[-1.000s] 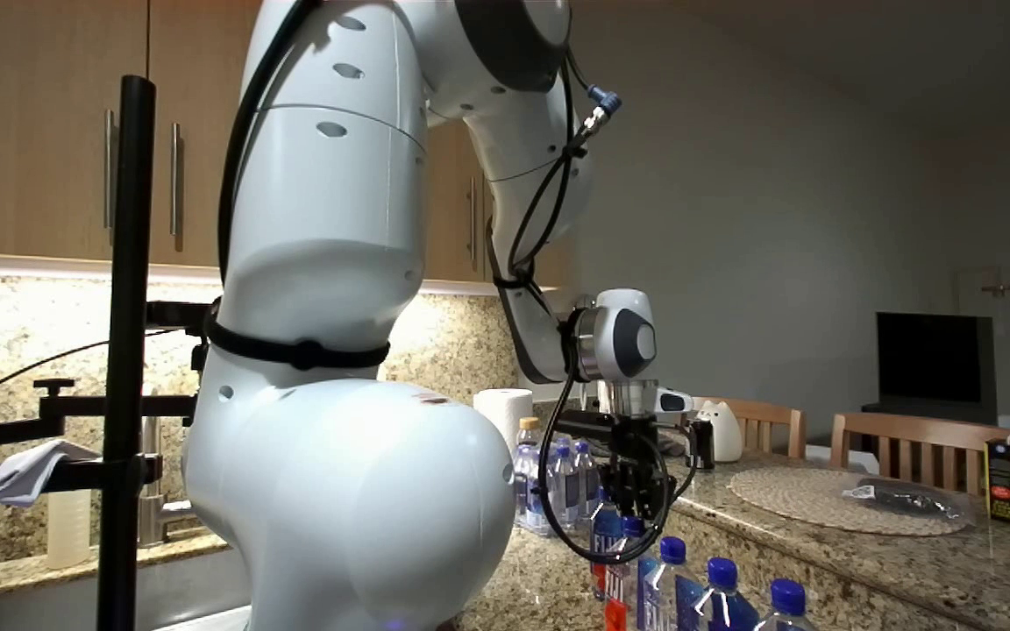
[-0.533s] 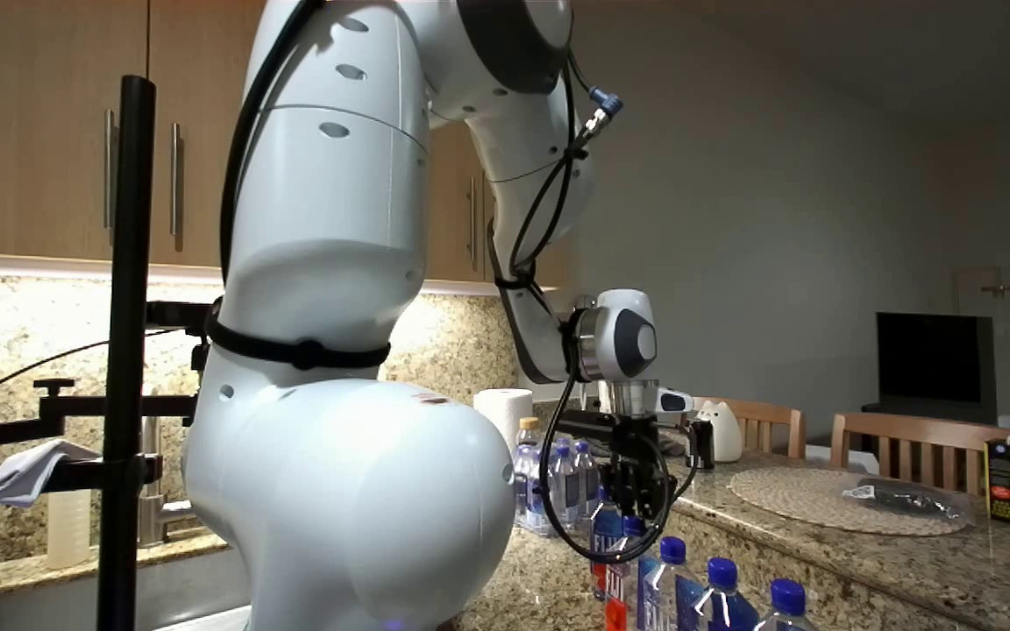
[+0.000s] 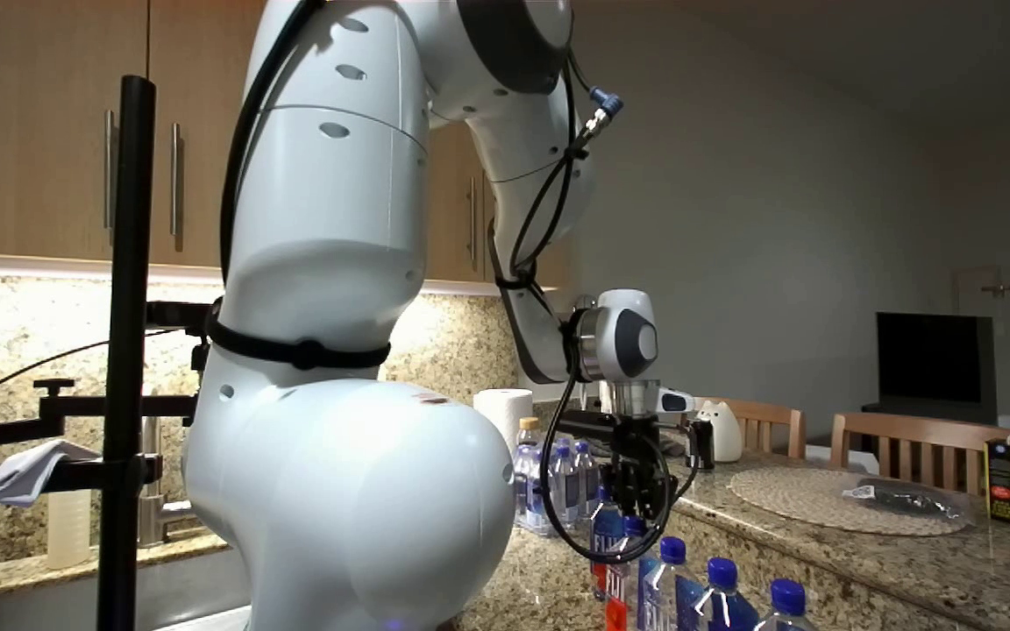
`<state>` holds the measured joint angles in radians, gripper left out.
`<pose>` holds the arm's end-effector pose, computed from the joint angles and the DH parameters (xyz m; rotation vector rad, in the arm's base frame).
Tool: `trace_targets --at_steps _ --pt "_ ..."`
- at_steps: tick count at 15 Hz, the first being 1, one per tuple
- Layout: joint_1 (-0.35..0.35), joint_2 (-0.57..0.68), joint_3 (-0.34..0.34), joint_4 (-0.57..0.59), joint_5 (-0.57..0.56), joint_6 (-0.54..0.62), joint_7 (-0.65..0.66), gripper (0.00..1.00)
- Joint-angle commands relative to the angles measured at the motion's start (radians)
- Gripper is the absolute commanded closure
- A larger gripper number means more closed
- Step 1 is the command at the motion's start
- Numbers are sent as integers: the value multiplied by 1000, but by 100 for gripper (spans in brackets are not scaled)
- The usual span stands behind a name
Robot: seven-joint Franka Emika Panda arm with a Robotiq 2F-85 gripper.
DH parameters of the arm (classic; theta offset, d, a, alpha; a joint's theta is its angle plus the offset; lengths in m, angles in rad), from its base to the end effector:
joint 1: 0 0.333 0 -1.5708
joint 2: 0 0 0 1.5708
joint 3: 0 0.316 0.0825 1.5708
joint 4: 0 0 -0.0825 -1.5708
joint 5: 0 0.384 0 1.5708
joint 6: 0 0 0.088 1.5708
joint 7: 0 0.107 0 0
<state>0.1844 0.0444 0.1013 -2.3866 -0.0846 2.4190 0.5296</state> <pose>0.4762 0.1396 0.2999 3.0775 -0.2780 0.0148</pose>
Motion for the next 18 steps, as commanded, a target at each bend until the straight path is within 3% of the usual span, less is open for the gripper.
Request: trace_targets --at_steps 1,18 --pt "-21 8 1 -22 6 17 -21 85" --pt "-31 21 -5 -19 55 17 -51 85"
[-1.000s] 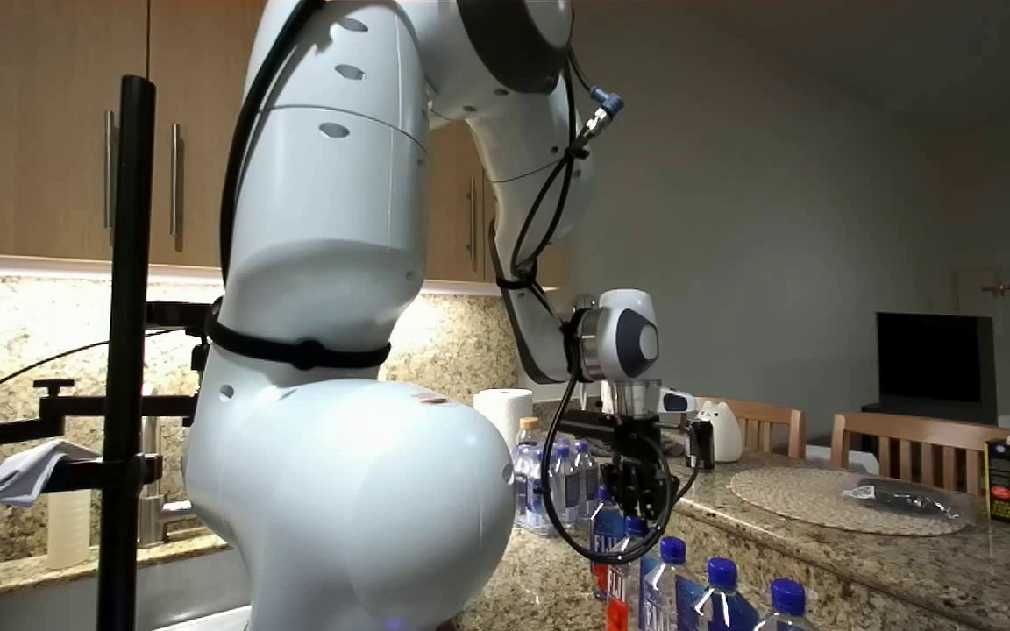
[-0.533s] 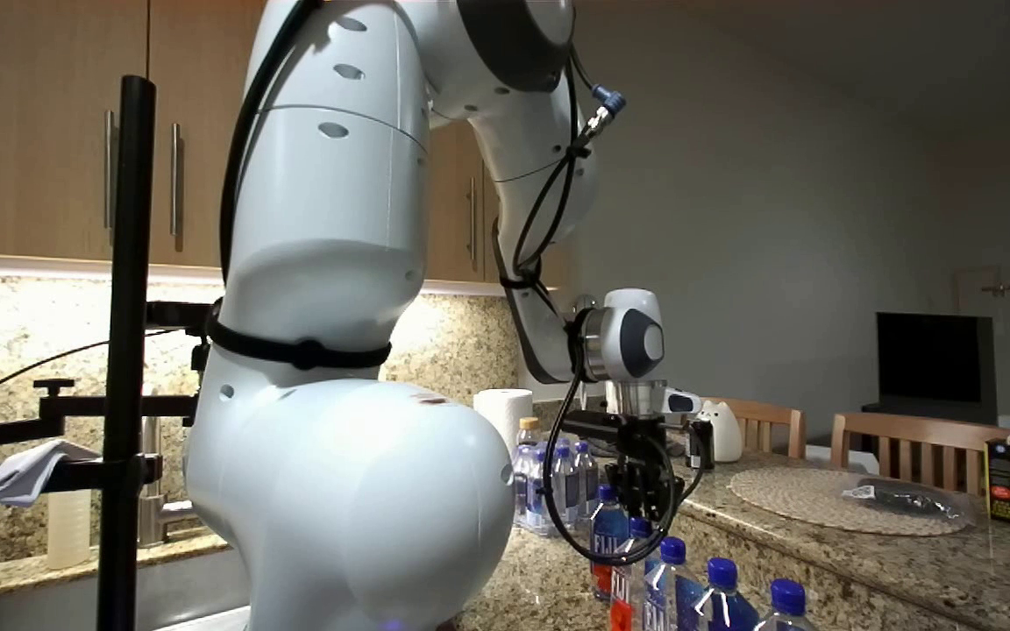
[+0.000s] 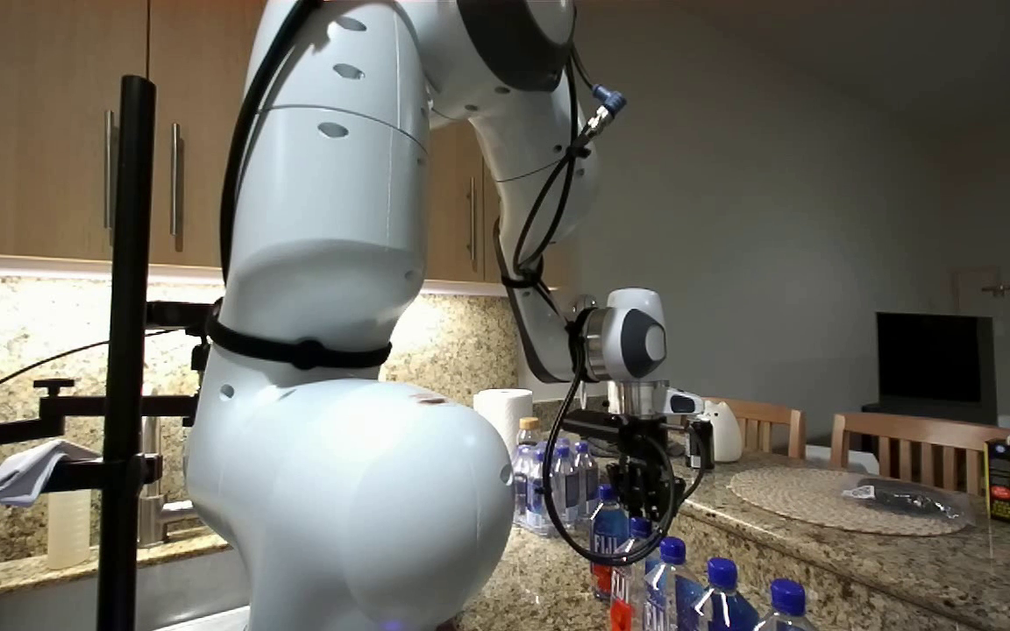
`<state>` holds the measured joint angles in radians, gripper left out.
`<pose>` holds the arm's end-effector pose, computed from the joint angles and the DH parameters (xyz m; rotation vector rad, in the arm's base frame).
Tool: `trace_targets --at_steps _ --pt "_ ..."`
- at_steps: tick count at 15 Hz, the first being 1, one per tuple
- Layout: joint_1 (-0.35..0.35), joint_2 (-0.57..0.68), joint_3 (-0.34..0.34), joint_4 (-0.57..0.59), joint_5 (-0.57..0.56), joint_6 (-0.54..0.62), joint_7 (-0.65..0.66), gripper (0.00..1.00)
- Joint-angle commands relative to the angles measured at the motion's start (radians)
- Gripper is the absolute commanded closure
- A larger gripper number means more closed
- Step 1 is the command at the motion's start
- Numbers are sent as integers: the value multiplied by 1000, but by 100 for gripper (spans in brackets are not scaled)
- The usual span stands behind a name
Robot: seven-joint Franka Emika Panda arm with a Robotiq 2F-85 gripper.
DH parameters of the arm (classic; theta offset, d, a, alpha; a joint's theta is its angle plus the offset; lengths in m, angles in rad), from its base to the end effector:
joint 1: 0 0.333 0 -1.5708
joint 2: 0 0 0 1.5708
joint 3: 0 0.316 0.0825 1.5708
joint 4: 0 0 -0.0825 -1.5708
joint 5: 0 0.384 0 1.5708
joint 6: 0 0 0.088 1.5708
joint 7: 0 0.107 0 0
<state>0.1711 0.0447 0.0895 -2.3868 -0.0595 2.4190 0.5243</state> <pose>0.4794 0.1276 0.2996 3.0859 -0.3391 0.0033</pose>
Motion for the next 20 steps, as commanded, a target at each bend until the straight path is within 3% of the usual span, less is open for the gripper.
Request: trace_targets --at_steps 1,14,15,16,18,20 --pt "-17 21 7 -18 28 18 -44 85" --pt "-12 32 12 -15 15 18 -43 85" --pt "-12 32 12 -15 16 18 -43 81" --pt "-12 32 12 -15 16 18 -43 57" --pt "-12 35 12 -16 16 17 -43 43" --pt "-9 49 11 -17 14 16 -42 40"
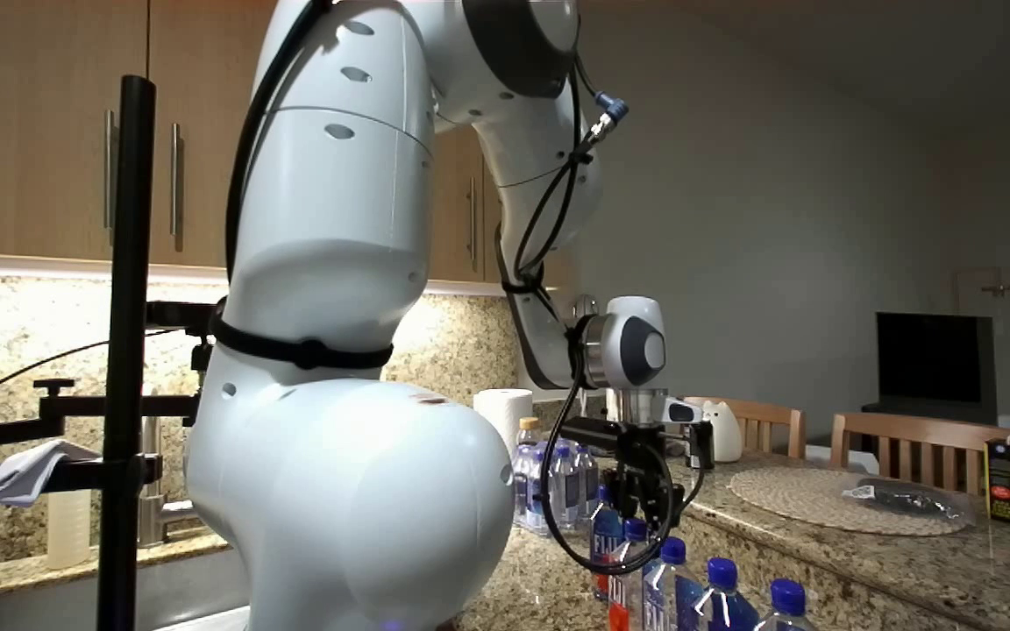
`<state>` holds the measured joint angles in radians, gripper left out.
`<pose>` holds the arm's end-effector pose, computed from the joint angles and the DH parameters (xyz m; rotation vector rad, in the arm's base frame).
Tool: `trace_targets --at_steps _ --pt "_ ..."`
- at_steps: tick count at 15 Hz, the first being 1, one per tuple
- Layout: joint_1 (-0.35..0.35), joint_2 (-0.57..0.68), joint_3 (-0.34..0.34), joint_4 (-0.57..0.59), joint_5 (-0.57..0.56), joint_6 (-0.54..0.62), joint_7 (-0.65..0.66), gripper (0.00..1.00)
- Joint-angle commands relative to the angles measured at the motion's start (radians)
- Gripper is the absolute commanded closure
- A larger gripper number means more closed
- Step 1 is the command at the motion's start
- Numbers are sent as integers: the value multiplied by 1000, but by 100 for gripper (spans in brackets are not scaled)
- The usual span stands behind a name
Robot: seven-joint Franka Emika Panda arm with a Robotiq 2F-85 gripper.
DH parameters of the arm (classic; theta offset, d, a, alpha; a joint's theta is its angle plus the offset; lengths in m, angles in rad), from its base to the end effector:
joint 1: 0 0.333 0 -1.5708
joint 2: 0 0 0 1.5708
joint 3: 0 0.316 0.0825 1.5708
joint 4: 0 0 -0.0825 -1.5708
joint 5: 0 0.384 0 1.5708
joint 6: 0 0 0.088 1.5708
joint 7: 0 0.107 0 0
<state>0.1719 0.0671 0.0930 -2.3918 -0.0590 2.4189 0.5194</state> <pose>0.4763 0.1291 0.2866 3.0798 -0.3239 -0.0377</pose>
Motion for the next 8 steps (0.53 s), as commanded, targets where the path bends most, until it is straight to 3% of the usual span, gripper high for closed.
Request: trace_targets --at_steps 1,3,8 --pt "-9 35 7 -11 13 16 -37 40" --pt "-8 35 6 -8 13 15 -35 45" --pt "-9 32 5 -9 9 19 -29 46"
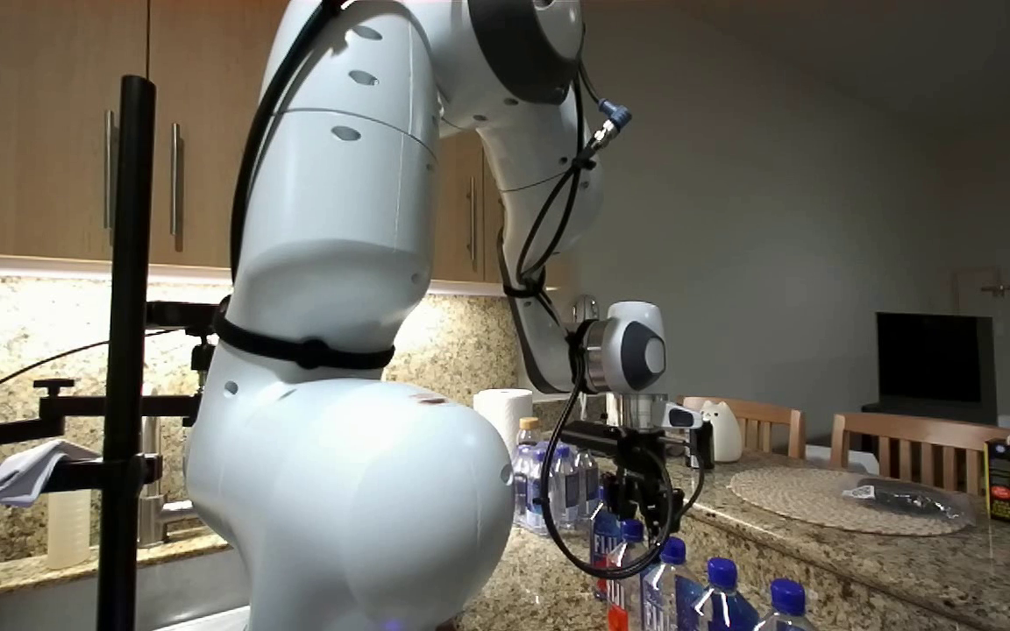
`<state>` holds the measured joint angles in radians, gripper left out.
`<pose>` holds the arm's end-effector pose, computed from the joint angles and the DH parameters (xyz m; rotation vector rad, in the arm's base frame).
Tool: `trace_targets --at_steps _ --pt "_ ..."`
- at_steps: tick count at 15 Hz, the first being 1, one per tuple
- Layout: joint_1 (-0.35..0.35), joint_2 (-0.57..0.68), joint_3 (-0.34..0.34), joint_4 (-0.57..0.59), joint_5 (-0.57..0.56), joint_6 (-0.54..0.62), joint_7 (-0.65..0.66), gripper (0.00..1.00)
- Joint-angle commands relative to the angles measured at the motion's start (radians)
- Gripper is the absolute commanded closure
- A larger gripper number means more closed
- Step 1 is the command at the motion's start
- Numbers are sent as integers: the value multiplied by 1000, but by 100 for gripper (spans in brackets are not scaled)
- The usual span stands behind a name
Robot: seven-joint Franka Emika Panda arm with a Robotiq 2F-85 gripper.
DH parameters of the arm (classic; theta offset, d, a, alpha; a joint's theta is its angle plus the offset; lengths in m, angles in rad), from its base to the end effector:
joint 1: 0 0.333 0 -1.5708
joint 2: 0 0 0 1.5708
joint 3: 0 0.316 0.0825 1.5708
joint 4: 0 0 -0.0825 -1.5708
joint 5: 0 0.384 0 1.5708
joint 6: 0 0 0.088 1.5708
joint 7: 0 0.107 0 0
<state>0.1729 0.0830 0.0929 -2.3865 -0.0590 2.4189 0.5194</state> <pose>0.4772 0.1299 0.2808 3.0773 -0.3220 -0.0537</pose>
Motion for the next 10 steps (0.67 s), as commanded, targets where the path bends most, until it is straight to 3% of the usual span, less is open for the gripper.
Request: trace_targets --at_steps 1,6,8,10 --pt "-10 15 4 -14 7 18 -28 45" --pt "-9 5 1 -23 -6 15 -16 7" --pt "-9 4 0 -23 -11 16 -12 0" --pt "-8 5 -1 -22 -14 18 -10 0"
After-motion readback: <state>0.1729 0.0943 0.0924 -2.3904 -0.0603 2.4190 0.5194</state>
